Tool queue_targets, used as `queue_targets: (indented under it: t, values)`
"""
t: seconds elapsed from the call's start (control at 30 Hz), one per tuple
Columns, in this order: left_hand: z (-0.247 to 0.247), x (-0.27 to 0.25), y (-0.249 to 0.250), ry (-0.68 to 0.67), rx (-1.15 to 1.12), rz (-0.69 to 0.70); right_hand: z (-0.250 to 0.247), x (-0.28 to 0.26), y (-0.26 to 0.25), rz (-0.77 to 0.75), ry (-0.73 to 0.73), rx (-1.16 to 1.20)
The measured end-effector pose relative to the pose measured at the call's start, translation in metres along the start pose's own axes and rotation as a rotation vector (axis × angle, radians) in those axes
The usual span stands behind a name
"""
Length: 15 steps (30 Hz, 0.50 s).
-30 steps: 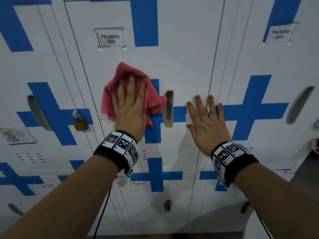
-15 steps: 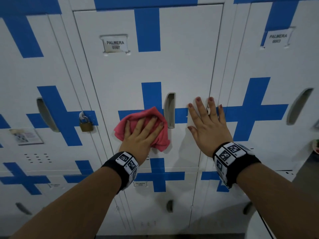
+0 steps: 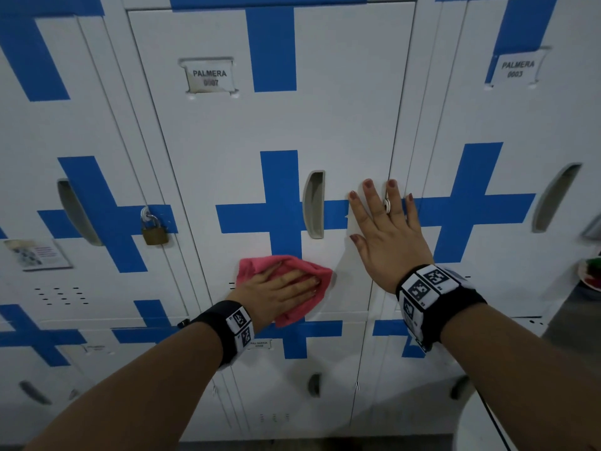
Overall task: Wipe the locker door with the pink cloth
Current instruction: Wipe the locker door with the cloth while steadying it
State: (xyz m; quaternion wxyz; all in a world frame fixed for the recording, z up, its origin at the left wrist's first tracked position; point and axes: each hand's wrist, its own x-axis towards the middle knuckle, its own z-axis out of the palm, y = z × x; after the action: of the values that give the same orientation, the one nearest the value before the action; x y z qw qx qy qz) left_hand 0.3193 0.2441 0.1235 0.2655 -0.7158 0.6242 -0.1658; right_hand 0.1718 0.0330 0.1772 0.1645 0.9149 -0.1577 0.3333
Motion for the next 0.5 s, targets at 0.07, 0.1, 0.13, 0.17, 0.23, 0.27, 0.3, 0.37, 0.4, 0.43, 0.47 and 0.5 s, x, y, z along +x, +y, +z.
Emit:
queue_targets:
  t: [0.07,0.1,0.13,0.17,0.23,0.27,0.3,0.37,0.4,0.43,0.47,0.5]
  values:
    - [-0.001,0.000,0.001,-0.028,0.000,0.024,-0.001,0.000,0.000,-0.001,-0.009,-0.002]
    - [0.001,-0.001,0.001,-0.045,0.008,0.035,-0.001,0.000,0.000,-0.002,-0.013,-0.004]
    - [0.002,-0.002,0.001,-0.052,0.004,0.051,-0.002,-0.001,0.000,-0.001,-0.018,-0.008]
    - [0.003,-0.002,0.002,-0.046,-0.003,0.067,-0.002,-0.001,0.000,0.002,-0.024,-0.010]
    - [0.007,-0.001,0.004,-0.049,-0.015,0.082,-0.004,-0.001,0.000,0.006,-0.031,-0.010]
    - [0.008,-0.002,0.006,-0.046,-0.031,0.101,-0.005,-0.002,-0.001,0.008,-0.034,-0.009]
    - [0.009,-0.003,0.007,-0.038,-0.059,0.122,-0.006,-0.002,-0.001,0.010,-0.036,-0.007]
    - [0.010,-0.007,0.010,-0.029,-0.075,0.148,-0.008,-0.002,-0.002,0.012,-0.044,-0.002]
    - [0.011,-0.009,0.010,-0.038,-0.048,0.166,-0.009,-0.002,-0.002,0.012,-0.051,-0.001]
    - [0.012,-0.009,0.009,-0.048,-0.034,0.186,-0.010,-0.003,-0.002,0.012,-0.057,0.000]
    - [0.014,-0.011,0.009,-0.060,-0.049,0.202,-0.011,-0.003,-0.002,0.012,-0.063,0.000]
    - [0.020,-0.010,0.008,-0.040,-0.056,0.187,-0.012,-0.003,-0.002,0.012,-0.068,-0.001]
